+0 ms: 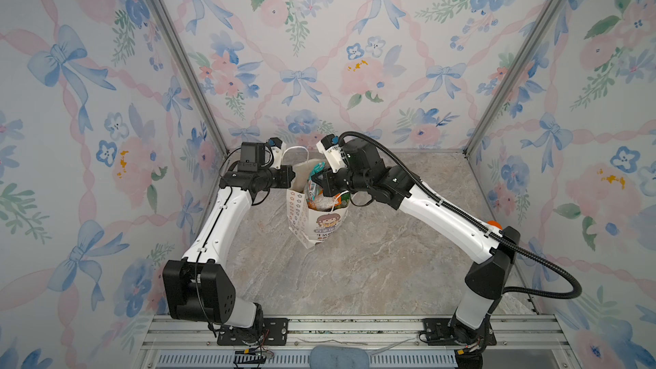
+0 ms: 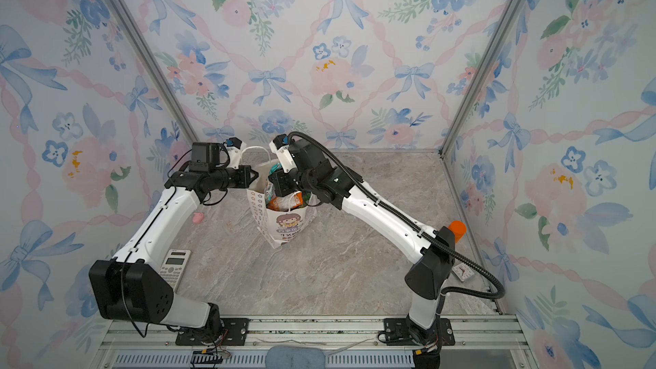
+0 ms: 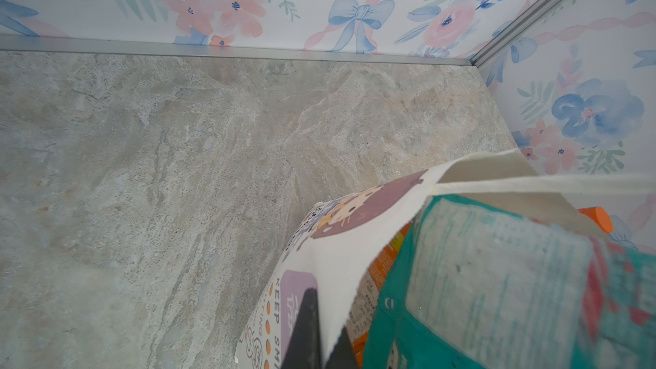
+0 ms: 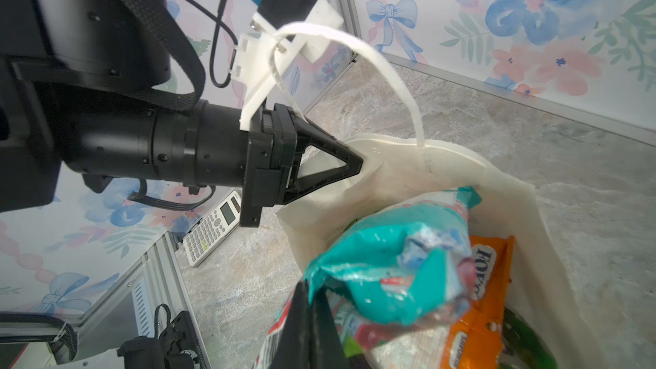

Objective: Place the snacks into the paper bag
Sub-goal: Place the snack in the paper bag.

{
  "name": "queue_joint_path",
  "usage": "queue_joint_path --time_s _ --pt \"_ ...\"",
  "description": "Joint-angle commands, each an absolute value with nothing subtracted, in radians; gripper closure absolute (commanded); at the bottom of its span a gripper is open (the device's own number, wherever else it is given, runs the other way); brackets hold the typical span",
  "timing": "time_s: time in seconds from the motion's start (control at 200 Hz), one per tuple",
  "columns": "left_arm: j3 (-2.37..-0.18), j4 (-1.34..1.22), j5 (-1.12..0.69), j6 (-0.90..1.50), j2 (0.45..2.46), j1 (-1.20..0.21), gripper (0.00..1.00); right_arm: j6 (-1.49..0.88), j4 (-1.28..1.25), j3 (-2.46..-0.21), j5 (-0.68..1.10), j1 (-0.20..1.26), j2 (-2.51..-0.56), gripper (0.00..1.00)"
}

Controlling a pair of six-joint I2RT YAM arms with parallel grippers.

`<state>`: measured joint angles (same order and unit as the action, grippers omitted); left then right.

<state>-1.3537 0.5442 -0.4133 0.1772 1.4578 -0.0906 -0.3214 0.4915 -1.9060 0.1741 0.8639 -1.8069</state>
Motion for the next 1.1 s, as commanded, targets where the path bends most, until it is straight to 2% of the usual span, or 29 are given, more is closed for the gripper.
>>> queue_joint_path --time_s 0.0,0.06,0.09,0.14,0.215,0.295,0.36,0.54,0.75,0.86,0.9,1.055,1.095 --pt "-1.335 0.565 -0.442 0.175 1.452 -0.090 1.00 -0.312 0.470 -1.977 0.205 0.845 -1.819 1.00" --pt "-1.335 0.565 -0.442 0.173 1.452 -0.091 1.00 -0.315 0.478 -1.980 0.212 0.839 -1.820 1.00" --pt "-1.335 0.565 -0.441 0.174 1.451 -0.090 1.00 -0.315 0.483 -1.976 0.212 0.836 -1.815 0.96" --pt "-1.334 0.565 -0.440 0.173 1.450 -0.090 1.00 -0.314 0.489 -1.961 0.208 0.833 -1.801 0.83" --pt "-1.334 0.565 -0.441 0.173 1.451 -0.089 1.00 -0.310 0.479 -1.908 0.191 0.830 -1.757 0.57" --pt "-1.335 0.565 -0.442 0.173 1.452 -0.089 1.00 -0.309 0.455 -1.837 0.167 0.817 -1.691 0.40" --pt "-1.335 0.564 -0.442 0.174 1.451 -0.089 1.00 -0.310 0.431 -1.780 0.142 0.803 -1.629 0.31" --pt "-1.339 0.565 -0.443 0.176 1.450 -0.087 1.00 -0.308 0.377 -1.681 0.123 0.764 -1.506 0.23" --pt "-1.353 0.565 -0.446 0.186 1.448 -0.089 1.00 -0.299 0.292 -1.587 0.113 0.700 -1.412 0.10" --pt "-1.361 0.563 -0.442 0.191 1.441 -0.091 0.78 -0.321 0.266 -1.545 0.116 0.654 -1.379 0.08" --pt "-1.362 0.560 -0.438 0.193 1.439 -0.096 0.67 -0.326 0.260 -1.530 0.117 0.639 -1.369 0.08" --pt "-1.368 0.556 -0.409 0.194 1.422 -0.107 0.45 -0.348 0.254 -1.478 0.117 0.588 -1.335 0.06" --pt "-1.370 0.554 -0.402 0.193 1.417 -0.108 0.34 -0.352 0.250 -1.464 0.117 0.576 -1.326 0.06"
